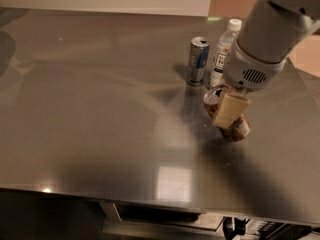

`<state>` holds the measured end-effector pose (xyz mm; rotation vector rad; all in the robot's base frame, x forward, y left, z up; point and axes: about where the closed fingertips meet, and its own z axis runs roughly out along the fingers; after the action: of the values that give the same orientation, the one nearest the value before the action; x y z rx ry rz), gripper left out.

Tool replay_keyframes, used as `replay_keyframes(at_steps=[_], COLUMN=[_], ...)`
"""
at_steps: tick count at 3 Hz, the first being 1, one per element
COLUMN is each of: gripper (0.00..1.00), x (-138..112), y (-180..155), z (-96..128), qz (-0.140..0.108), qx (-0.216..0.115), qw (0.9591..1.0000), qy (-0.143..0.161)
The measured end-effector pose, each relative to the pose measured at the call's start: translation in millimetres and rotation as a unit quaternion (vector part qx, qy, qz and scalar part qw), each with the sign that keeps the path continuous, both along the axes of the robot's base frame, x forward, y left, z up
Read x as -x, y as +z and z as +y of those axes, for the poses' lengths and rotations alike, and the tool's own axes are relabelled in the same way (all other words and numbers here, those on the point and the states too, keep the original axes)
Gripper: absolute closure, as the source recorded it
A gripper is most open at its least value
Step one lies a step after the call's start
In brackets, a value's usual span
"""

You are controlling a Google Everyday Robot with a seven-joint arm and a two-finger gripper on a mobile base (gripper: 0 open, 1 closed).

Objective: Knock orange can over

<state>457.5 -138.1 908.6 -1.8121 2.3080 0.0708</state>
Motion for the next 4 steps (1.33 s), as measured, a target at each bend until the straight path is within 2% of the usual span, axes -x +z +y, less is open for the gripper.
replay_keyframes(at_steps=[1, 2, 4], gripper=[0.82, 0.59, 0.13], x=[-10.4, -14.7, -14.4], y=[-15.9, -24.7, -34.9], z=[-6.4, -8.0, -3.0], qz=[0.016, 0.027, 0.041], qx=[0.063, 0.107, 0.149], qw=[0.9978, 0.9935, 0.9853], qy=[0.011, 0.028, 0.072])
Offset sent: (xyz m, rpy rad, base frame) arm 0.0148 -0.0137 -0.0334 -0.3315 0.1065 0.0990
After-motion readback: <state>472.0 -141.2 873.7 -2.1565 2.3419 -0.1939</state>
